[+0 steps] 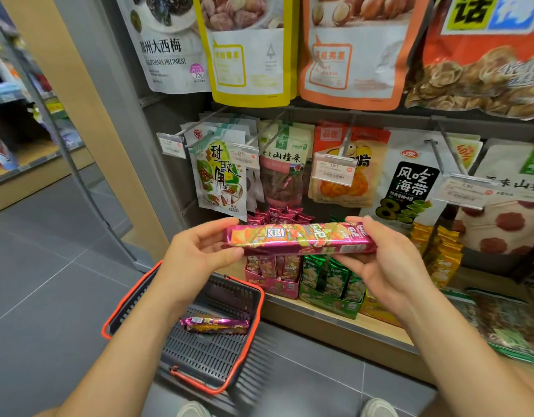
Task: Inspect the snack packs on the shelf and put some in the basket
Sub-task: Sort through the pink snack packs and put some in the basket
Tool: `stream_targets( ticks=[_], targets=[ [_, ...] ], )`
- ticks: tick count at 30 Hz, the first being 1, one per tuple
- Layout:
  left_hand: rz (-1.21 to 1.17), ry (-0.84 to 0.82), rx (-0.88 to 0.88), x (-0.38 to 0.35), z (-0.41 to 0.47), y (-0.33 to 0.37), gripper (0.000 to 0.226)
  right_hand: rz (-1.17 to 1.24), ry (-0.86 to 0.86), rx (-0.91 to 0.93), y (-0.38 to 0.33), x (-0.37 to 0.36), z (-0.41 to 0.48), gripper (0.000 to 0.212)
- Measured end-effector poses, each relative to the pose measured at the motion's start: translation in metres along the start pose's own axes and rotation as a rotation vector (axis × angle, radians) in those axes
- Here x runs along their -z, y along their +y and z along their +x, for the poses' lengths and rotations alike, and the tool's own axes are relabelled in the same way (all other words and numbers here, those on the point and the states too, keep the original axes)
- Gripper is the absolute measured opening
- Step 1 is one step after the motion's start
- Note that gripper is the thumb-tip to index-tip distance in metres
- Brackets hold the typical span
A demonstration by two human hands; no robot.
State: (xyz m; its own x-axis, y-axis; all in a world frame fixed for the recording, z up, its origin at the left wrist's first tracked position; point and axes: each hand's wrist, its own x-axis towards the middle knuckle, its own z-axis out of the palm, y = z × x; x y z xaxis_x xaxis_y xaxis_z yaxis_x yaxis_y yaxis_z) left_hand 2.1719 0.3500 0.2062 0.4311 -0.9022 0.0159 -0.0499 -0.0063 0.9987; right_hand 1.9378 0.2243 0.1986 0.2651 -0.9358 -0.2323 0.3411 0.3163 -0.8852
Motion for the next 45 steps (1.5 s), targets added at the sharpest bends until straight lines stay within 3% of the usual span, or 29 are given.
stream_targets(
  ticks=[4, 13, 23, 26, 27, 31, 36, 40, 45],
  targets=[
    [-0.327, 0.012, 0.063, -0.006, 0.001, -0.002, 0.041, 0.012, 0.021, 0.027, 0.001, -0.001, 0.000, 0.026],
    [-0.419, 0.265, 0.278, -0.013, 0.003, -0.006, 0.010, 0.028, -0.048, 0.074, 0.008, -0.006, -0.006, 0.027],
    [-0.625, 0.195, 0.176, -0.009, 0.004, -0.004, 0.015, 0.022, -0.104, 0.016, 0.007, -0.007, -0.009, 0.028],
    [-0.493, 0.209, 0.144, -0.004, 0.006, -0.007, 0.004, -0.143, -0.118, 0.012, 0.007, -0.006, -0.011, 0.029],
    [-0.391, 0.235, 0.128, -0.002, 0.007, -0.010, 0.011, -0.171, -0.119, 0.019, 0.007, -0.005, -0.011, 0.028],
    [0.243, 0.426, 0.030, 0.000, 0.013, -0.025, 0.017, -0.211, -0.156, 0.089, 0.002, -0.003, -0.011, 0.021],
    [0.827, 0.355, -0.207, -0.012, 0.014, -0.043, 0.019, -0.332, -0.119, 0.420, -0.002, -0.003, -0.012, 0.018],
    [0.782, 0.244, -0.150, -0.018, 0.017, -0.055, 0.018, -0.425, -0.007, 0.638, -0.001, -0.007, -0.017, 0.039],
    [0.742, 0.023, -0.044, -0.028, 0.017, -0.065, 0.036, -0.506, -0.018, 0.841, 0.007, -0.012, -0.024, 0.031]
  ],
)
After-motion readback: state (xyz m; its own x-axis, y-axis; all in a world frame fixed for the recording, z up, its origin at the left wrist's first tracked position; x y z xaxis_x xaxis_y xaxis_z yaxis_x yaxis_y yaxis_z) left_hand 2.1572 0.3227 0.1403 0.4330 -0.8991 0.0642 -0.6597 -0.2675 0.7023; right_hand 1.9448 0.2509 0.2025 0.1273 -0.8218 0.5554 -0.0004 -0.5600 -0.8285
